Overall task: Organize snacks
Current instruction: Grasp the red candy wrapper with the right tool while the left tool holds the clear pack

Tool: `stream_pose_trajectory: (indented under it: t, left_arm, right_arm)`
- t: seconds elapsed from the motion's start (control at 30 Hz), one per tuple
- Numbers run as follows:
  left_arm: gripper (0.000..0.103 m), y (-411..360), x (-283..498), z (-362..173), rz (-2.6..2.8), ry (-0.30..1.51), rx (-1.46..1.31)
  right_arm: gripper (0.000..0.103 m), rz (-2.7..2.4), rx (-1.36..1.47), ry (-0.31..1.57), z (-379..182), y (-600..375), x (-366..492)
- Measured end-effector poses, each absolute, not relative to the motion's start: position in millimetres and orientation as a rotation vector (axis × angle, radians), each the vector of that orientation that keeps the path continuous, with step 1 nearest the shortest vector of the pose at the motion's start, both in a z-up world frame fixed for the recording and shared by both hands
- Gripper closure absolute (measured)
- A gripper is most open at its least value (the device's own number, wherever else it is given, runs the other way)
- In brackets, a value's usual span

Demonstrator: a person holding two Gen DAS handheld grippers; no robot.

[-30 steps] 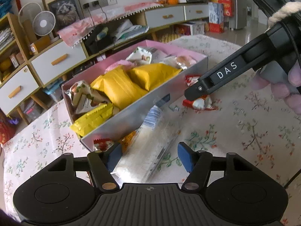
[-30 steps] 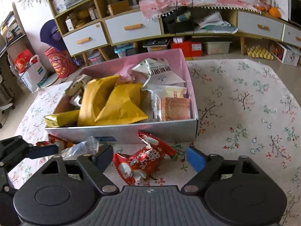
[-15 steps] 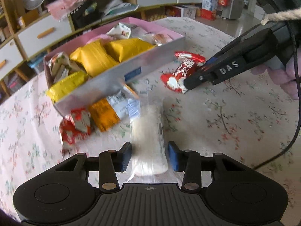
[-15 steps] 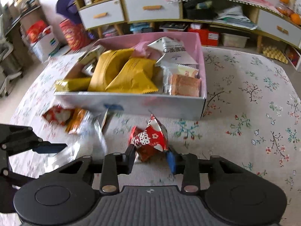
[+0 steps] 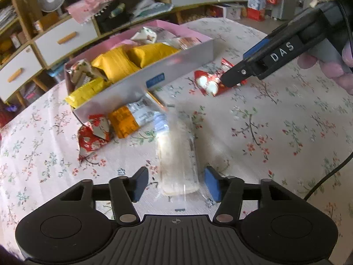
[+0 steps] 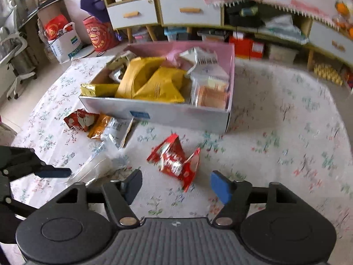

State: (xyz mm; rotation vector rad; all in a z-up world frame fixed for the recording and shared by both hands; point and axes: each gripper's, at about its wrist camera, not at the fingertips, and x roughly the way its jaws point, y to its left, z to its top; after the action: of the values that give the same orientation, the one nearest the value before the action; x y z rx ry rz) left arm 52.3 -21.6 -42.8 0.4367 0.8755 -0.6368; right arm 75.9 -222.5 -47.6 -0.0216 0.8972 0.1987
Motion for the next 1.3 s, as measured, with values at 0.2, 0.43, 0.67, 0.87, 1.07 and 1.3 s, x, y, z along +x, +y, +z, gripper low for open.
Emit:
stream_pose_trajectory:
  t: [0.2, 0.43, 0.67, 0.87, 1.07, 1.3]
  left_arm:
    - [0.044, -21, 64, -42, -0.593, 0.896, 0.305]
    - [0.049, -29, 67, -49, -0.573, 0.919, 0.292]
    - [0.055, -23, 72, -49, -0.497, 0.925, 0.339]
    - [0.054, -21, 71, -49, -0.540, 0.911, 0.345]
    - [0.052, -24, 74, -52, -0.573, 0.911, 0.327]
    - [0.060, -27, 76, -52, -0.569, 0.917, 0.315]
  right_arm:
    - [0.046, 0.197, -0.045, 0.836, -49, -226, 89]
    - [0.054, 0.256, -0.060, 0.846, -61, -212, 99]
    - [0.060, 0.340, -0.076, 0.934, -69, -195, 92]
    - [0.060, 0.324, -0.202, 0.894, -66, -180, 83]
    - [0.056, 0.290, -0.272, 0.848, -65, -177, 83]
    - [0.065, 0.289, -0.296, 0.834, -68, -172, 87]
